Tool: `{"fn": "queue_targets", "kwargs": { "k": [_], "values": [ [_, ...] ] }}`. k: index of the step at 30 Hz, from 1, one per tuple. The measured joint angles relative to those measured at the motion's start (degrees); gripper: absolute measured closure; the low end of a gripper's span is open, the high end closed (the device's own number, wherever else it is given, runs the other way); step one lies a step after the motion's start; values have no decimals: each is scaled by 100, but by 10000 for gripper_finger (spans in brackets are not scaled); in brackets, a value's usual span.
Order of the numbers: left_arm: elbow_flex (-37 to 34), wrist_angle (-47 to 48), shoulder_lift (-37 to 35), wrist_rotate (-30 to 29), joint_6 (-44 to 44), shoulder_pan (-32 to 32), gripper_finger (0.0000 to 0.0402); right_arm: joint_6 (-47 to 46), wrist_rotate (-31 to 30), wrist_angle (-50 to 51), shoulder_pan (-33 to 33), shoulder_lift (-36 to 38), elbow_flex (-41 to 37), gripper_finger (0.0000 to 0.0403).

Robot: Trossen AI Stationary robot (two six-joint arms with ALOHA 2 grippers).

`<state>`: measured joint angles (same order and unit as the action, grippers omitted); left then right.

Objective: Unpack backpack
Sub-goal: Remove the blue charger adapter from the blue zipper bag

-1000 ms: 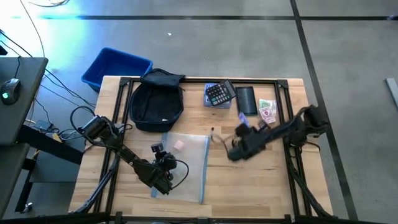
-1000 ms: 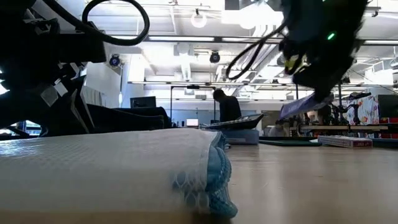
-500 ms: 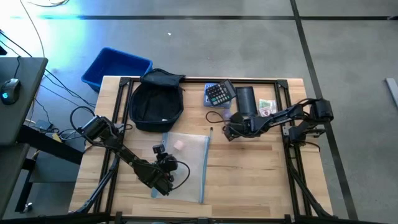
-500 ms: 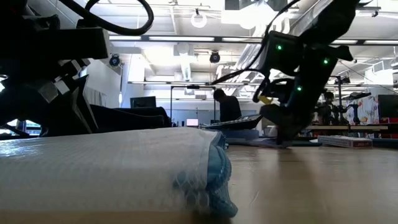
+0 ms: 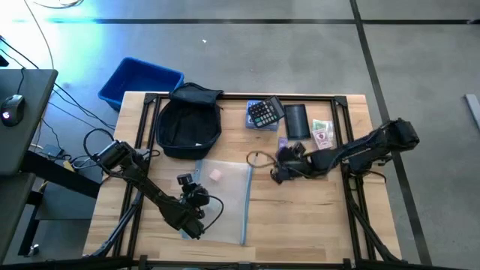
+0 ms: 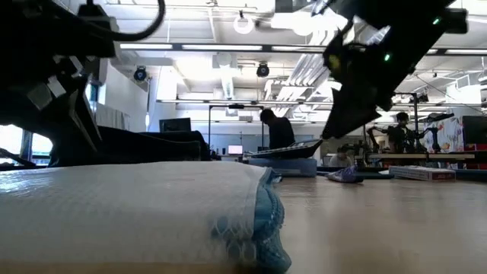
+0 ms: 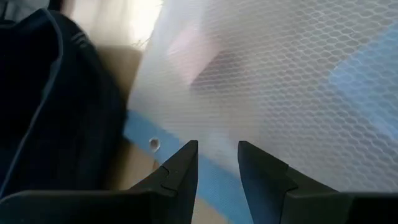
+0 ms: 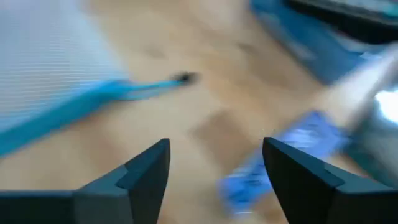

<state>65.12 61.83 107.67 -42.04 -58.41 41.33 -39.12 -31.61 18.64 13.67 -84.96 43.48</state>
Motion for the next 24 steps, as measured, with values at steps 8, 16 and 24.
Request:
{"fn": "queue_targets", "kwargs": {
  "k": [8,16,24],
  "values": [
    [-67,-279,-1,1167,27,87,308,1388,1718,-2123,469,-1291,3,151],
    [-590,-2226,-41,1088,1144,-147,308,2257,2594,-1813,438,-2524,1428,151],
    [-706,-2516,-27,850,1156,-324,308,2764,2367,-1535,698,-2759,2459,151]
  ]
}}
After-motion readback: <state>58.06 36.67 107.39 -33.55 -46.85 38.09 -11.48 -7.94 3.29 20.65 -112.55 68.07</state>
